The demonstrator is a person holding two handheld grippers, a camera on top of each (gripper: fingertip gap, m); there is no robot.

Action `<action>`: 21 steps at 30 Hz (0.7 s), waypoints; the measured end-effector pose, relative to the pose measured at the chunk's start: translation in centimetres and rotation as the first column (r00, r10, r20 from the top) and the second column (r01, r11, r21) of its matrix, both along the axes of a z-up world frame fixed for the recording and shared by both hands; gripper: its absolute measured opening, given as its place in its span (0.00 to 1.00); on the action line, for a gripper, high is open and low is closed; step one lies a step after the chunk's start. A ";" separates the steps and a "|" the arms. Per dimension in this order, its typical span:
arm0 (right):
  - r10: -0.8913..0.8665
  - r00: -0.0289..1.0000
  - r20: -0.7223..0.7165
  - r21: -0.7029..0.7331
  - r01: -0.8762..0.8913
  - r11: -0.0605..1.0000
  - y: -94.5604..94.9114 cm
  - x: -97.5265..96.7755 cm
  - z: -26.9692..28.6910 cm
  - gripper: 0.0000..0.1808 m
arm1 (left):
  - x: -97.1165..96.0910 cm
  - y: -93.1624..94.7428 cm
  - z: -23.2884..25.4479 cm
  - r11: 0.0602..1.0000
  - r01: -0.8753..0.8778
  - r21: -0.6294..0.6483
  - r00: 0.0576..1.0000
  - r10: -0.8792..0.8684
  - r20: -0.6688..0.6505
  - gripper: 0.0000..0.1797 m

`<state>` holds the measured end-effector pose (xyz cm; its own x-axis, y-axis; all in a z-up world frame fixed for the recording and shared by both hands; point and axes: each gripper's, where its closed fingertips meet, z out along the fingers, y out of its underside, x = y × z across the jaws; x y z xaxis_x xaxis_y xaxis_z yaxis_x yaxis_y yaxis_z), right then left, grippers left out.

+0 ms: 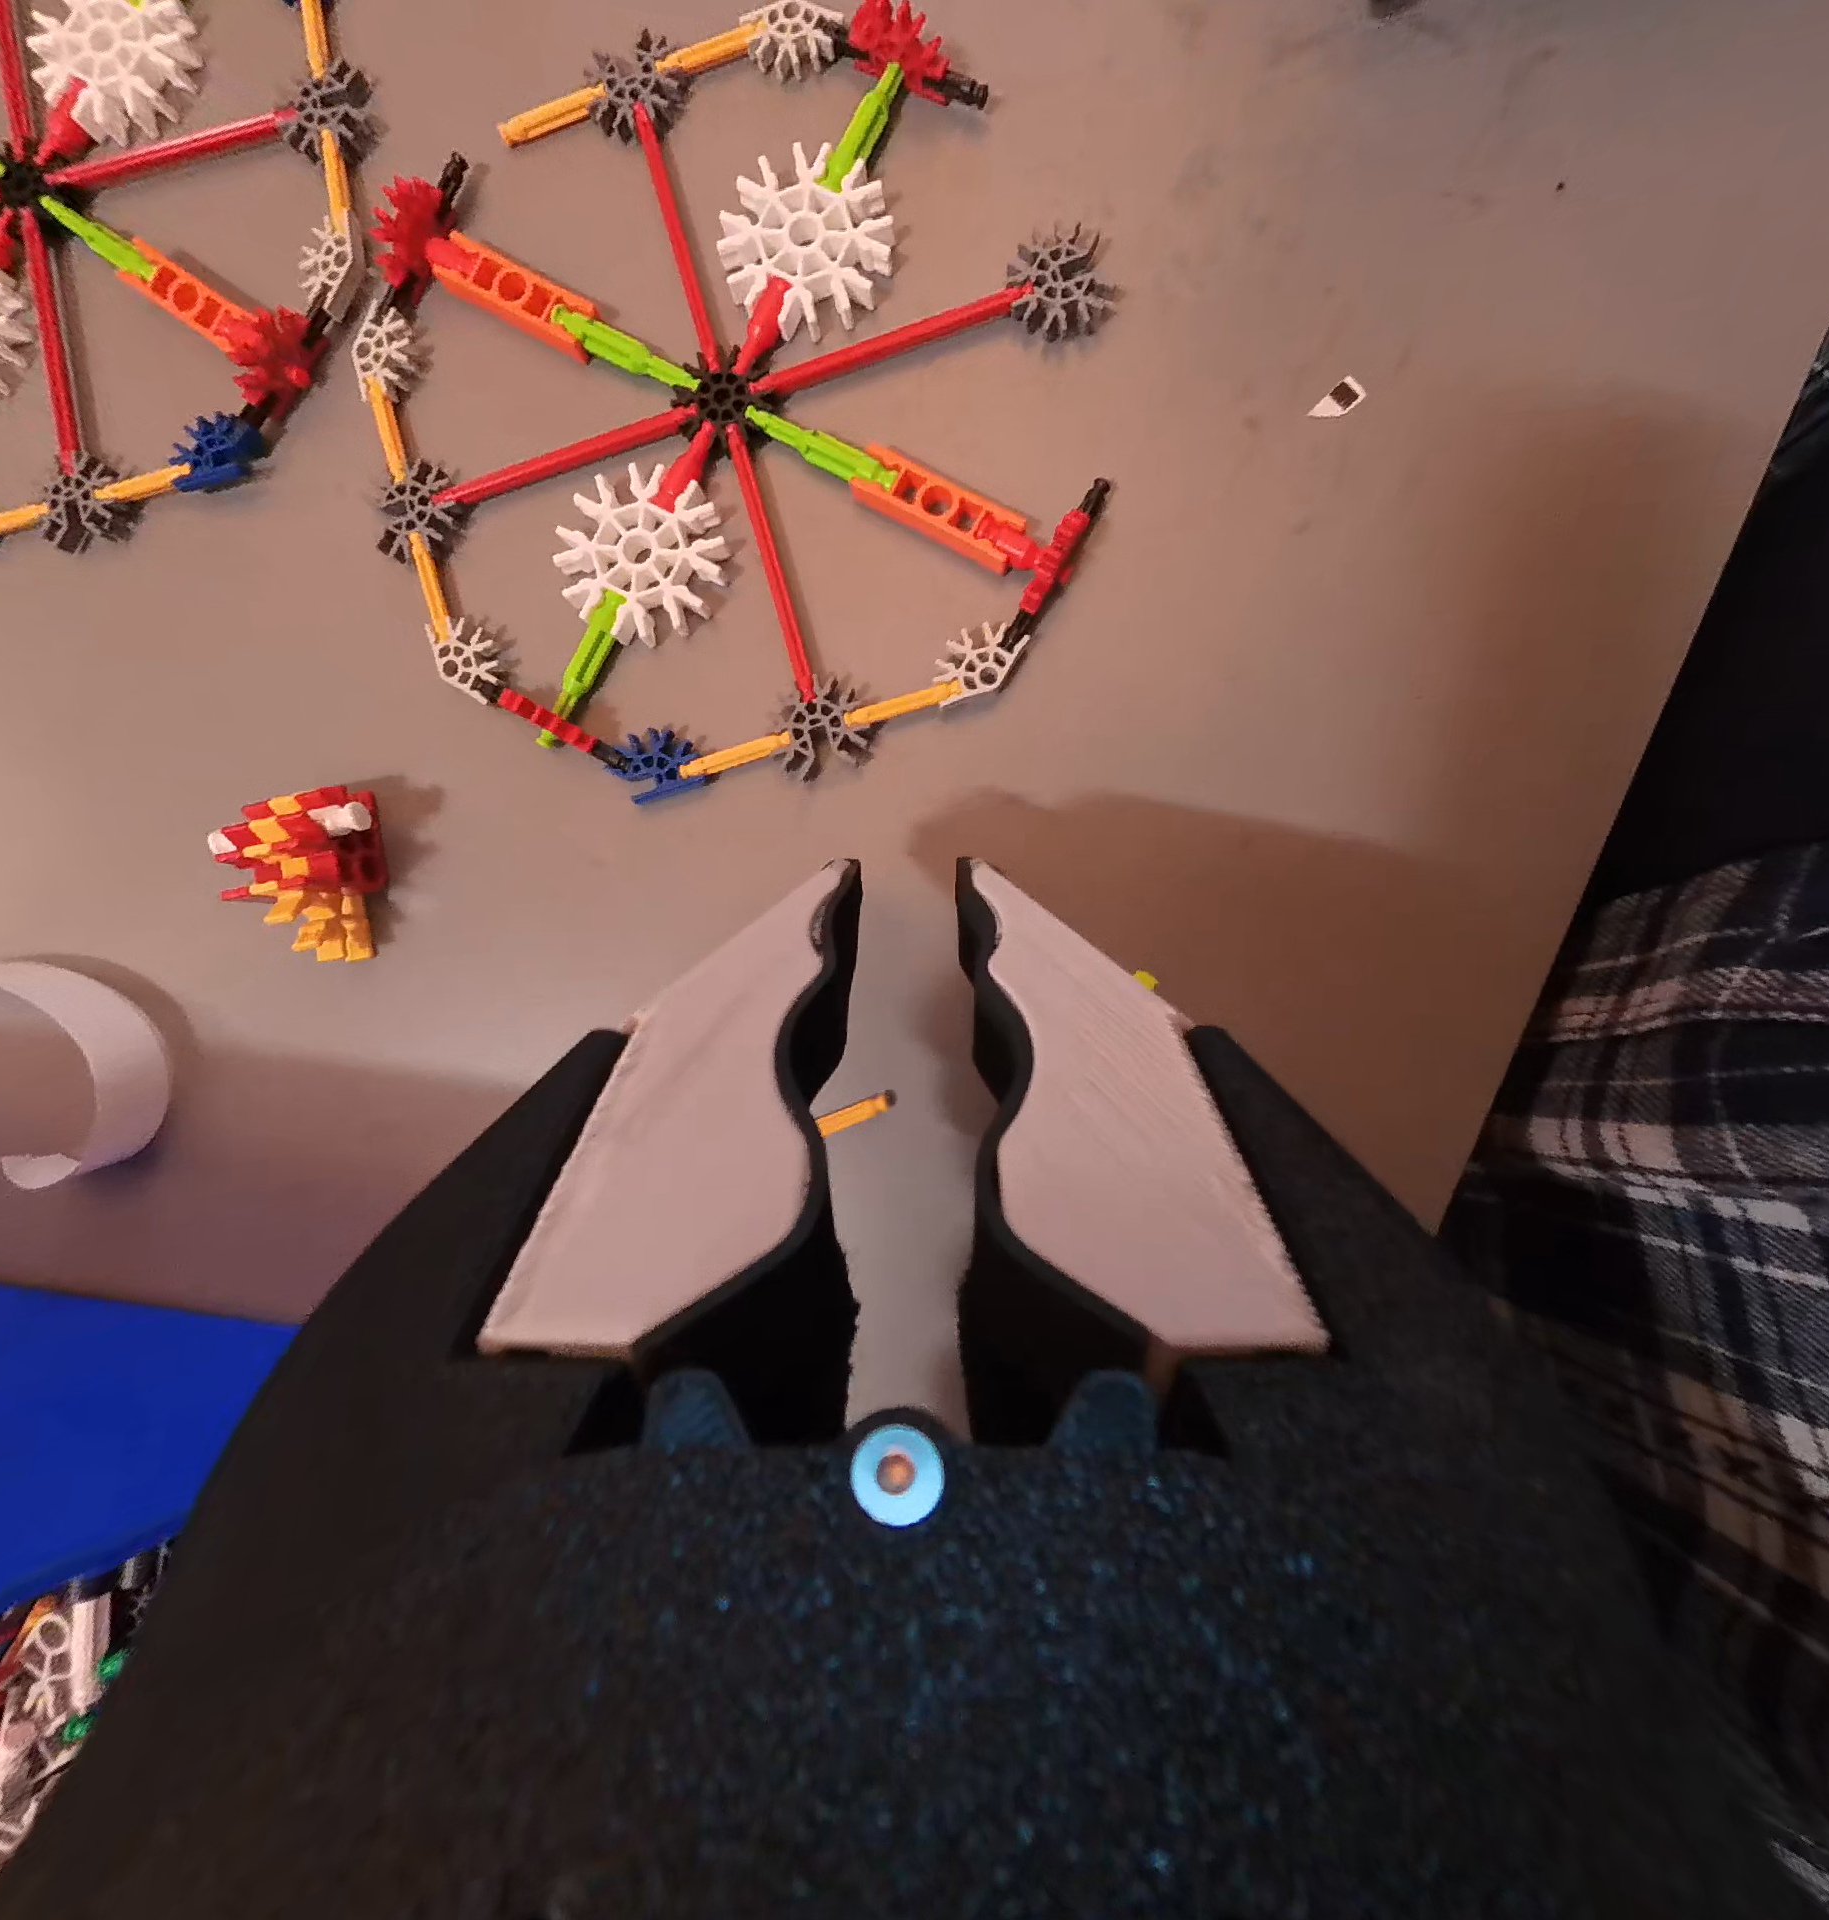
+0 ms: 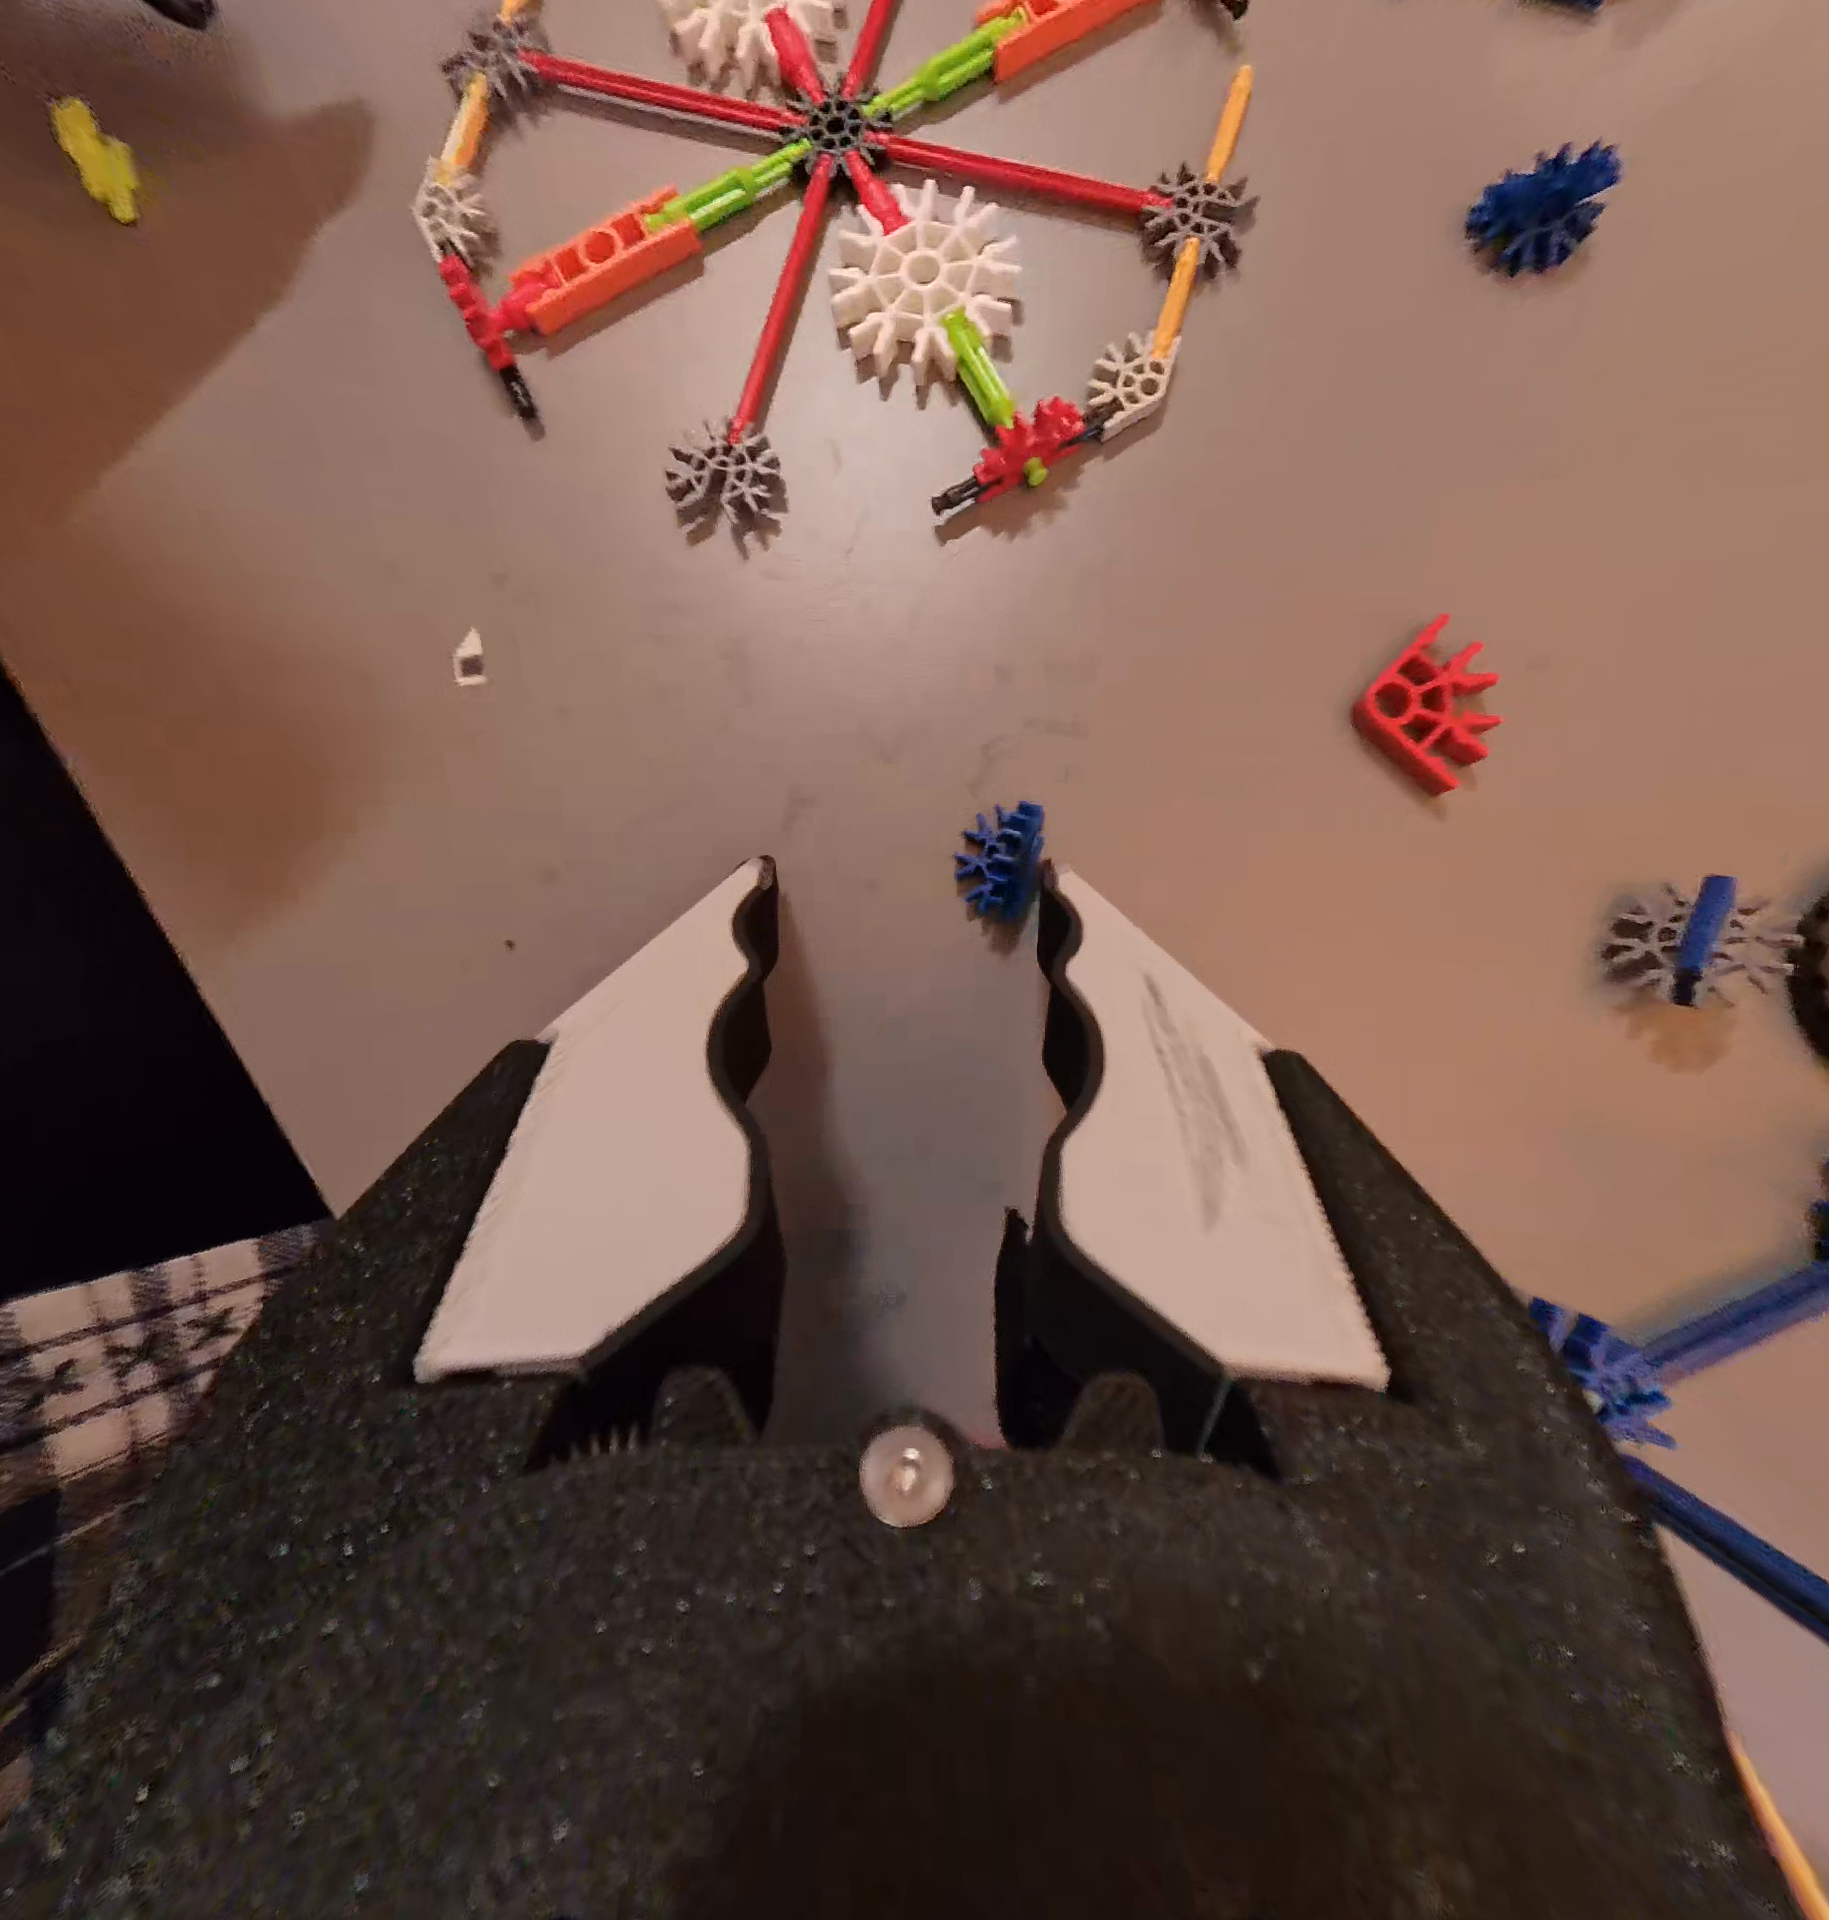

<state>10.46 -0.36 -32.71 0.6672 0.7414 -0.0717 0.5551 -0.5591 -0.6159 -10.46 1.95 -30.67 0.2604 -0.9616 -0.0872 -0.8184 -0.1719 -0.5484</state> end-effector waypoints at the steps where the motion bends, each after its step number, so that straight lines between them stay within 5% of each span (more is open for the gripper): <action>1: -0.013 1.000 -0.019 0.005 0.013 1.000 0.2 0.1 0.3 0.27 | 0.0 0.0 0.0 1.000 0.000 0.001 1.000 0.000 0.000 0.09; 8: -0.039 0.999 0.006 0.047 0.038 0.998 0.8 1.1 0.4 0.25 | 0.6 -0.5 -0.5 1.000 0.013 -0.006 1.000 -0.013 -0.002 0.09; 12: -0.011 0.998 0.055 0.078 0.007 0.997 1.0 0.3 -0.2 0.08 | 1.2 -0.4 -0.2 1.000 0.018 -0.003 1.000 -0.018 0.010 0.09; 21: 0.013 1.000 0.009 0.072 -0.014 0.997 0.4 -1.5 -0.2 0.08 | 3.2 -1.2 0.2 0.999 0.045 -0.003 0.997 -0.045 0.056 0.09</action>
<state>8.94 0.01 -32.91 0.6574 0.7535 -0.0119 0.5676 -0.5055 -0.6498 -7.30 0.76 -30.47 0.2215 -0.9727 -0.0691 -0.7932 -0.1385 -0.5930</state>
